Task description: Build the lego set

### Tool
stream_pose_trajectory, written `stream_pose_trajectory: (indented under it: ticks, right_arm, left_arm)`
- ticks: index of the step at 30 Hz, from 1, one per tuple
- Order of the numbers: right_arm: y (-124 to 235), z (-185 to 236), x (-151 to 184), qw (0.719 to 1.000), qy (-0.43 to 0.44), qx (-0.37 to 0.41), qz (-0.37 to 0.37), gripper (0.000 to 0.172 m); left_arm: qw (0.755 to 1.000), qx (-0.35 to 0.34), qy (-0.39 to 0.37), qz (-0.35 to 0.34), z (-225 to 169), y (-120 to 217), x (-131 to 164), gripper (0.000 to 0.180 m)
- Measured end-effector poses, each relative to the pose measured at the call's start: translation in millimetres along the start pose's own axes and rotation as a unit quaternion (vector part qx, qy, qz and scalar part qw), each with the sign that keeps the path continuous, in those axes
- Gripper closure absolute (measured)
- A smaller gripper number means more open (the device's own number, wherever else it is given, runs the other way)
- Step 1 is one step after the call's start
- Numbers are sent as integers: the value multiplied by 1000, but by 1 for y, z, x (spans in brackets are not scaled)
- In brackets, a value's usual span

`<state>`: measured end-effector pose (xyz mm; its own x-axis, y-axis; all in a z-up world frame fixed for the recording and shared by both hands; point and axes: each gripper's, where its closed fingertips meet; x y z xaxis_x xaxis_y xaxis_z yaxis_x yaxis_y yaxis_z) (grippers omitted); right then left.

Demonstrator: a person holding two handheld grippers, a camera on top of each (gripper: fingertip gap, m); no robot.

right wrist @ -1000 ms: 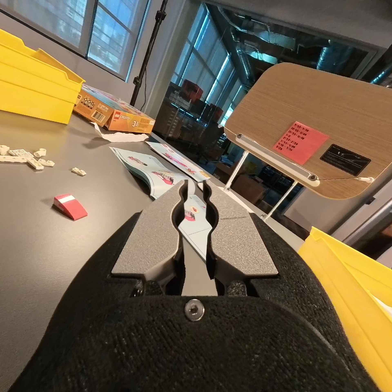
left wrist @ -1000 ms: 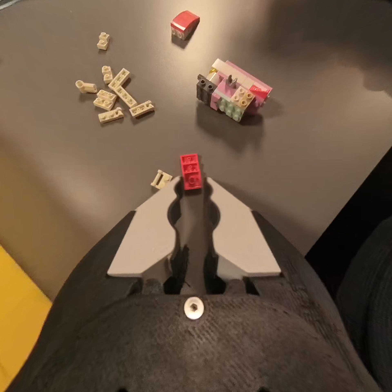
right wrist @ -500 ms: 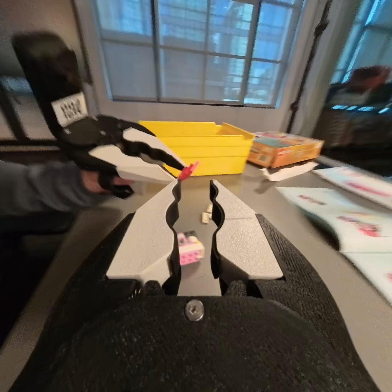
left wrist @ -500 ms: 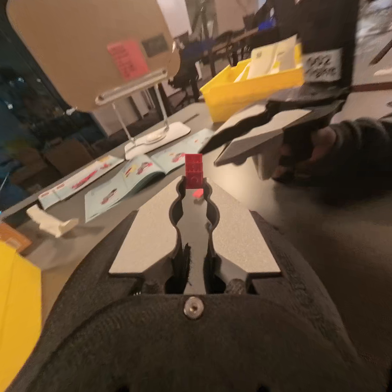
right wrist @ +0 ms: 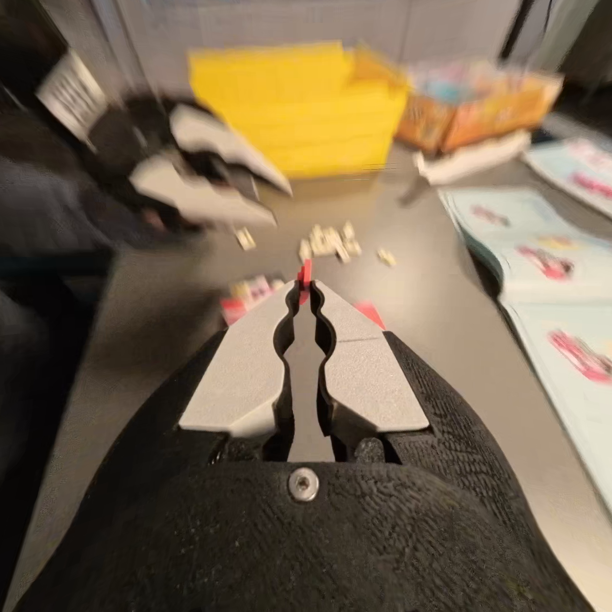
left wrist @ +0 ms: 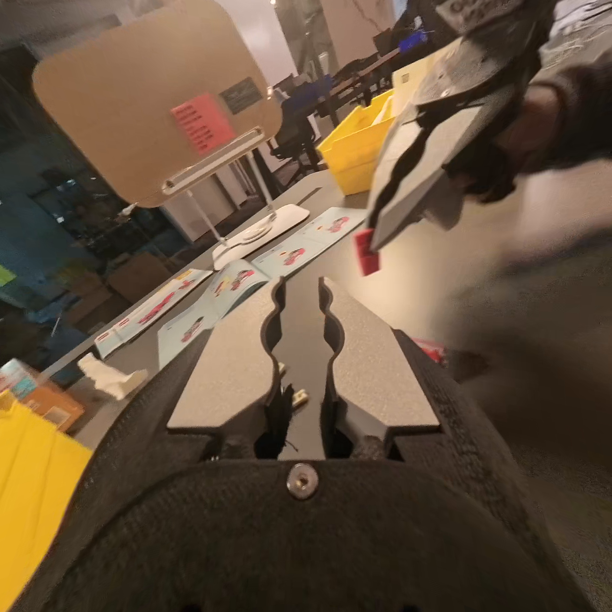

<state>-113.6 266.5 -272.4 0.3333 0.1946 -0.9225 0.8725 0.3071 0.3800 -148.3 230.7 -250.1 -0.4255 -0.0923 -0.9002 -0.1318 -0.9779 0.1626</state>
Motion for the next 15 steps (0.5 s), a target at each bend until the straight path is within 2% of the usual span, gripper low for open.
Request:
stream_pose_trajectory:
  ticks: [2,4,6,11,15]
  right_arm:
    - [9,-15,35,985,47,19,162,168]
    - [26,-22,65,944,76,10,320,168]
    - [39,-27,82,897,95,-3,431,168]
    - [54,-26,92,804,111,-60,580,168]
    - [59,-26,100,736,128,-81,660,168]
  left_arm:
    - [1000,-19,18,-6,14,8,7,160]
    - [999,-39,33,-17,25,15,11,162]
    - [998,-46,46,-25,29,17,11,162]
    - [998,-48,37,-21,26,18,13,163]
    - [999,-39,33,-16,22,15,13,162]
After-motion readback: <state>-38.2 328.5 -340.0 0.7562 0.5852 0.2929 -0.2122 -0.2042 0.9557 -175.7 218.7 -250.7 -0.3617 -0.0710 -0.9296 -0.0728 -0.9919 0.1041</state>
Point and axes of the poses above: each gripper's, where its closed fingertips meet, y back along the fingers, x out of its underside, z = x × y across the jaws, and after that the axes turned 10 degrees about x, right-handed
